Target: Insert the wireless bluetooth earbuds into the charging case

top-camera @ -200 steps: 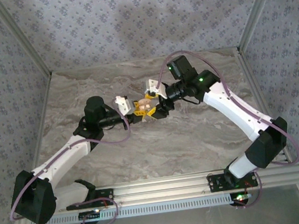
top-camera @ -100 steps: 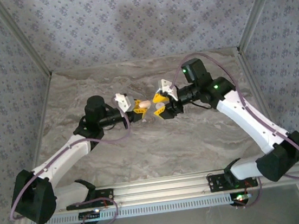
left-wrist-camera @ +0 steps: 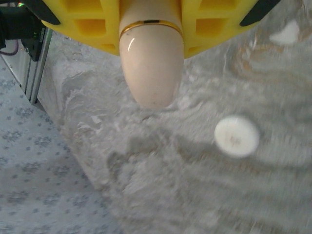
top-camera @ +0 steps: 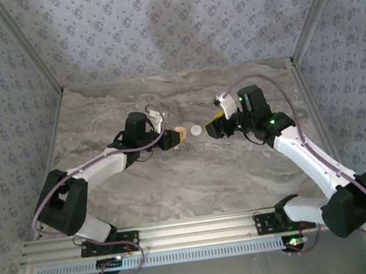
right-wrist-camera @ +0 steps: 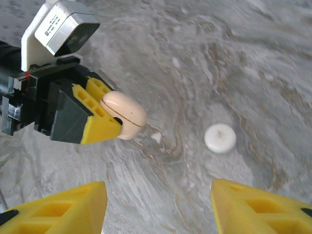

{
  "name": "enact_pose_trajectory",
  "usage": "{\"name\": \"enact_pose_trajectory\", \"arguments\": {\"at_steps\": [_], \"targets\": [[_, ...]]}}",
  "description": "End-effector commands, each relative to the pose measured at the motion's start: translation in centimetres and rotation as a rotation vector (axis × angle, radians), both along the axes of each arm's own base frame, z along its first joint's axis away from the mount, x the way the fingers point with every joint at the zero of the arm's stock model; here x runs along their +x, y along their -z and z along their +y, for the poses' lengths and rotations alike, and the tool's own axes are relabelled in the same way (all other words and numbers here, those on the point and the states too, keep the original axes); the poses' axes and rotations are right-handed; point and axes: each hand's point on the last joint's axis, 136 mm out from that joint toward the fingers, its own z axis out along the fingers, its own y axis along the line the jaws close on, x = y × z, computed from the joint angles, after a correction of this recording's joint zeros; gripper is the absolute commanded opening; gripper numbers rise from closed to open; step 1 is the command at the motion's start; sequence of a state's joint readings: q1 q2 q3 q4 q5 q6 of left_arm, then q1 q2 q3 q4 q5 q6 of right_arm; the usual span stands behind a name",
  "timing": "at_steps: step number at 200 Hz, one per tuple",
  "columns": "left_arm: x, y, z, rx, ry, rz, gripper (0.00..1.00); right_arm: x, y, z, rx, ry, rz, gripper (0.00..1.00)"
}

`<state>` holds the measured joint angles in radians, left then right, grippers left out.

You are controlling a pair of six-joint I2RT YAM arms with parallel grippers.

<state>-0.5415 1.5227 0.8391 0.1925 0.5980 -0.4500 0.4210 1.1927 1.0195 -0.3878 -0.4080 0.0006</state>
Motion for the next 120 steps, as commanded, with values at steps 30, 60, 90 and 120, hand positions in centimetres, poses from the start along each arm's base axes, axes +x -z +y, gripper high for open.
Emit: {"name": "enact_pose_trajectory", "arguments": {"at_steps": [30,60,90,120], "targets": [[0.5,4.4,0.3,0.056,-0.117,0.263,0.22,1.3,-0.3,-1.2,0.042,0.154,-0.006,0.58],[0.6,6.7,0.4,0.113,-0.146,0.359,0.24,1.5,-0.1,-0.7,0.043,0.146,0.007,0.58],[0.7,8.6,0.5,0.158,-0.171,0.439,0.27,1.4,0.1,-0.2,0.026,0.128,0.006,0.57],[0.9,9.5,1.1,0.217,-0.19,0.467,0.29,1.4,0.0,-0.1,0.013,0.12,-0.001,0.57]]}}
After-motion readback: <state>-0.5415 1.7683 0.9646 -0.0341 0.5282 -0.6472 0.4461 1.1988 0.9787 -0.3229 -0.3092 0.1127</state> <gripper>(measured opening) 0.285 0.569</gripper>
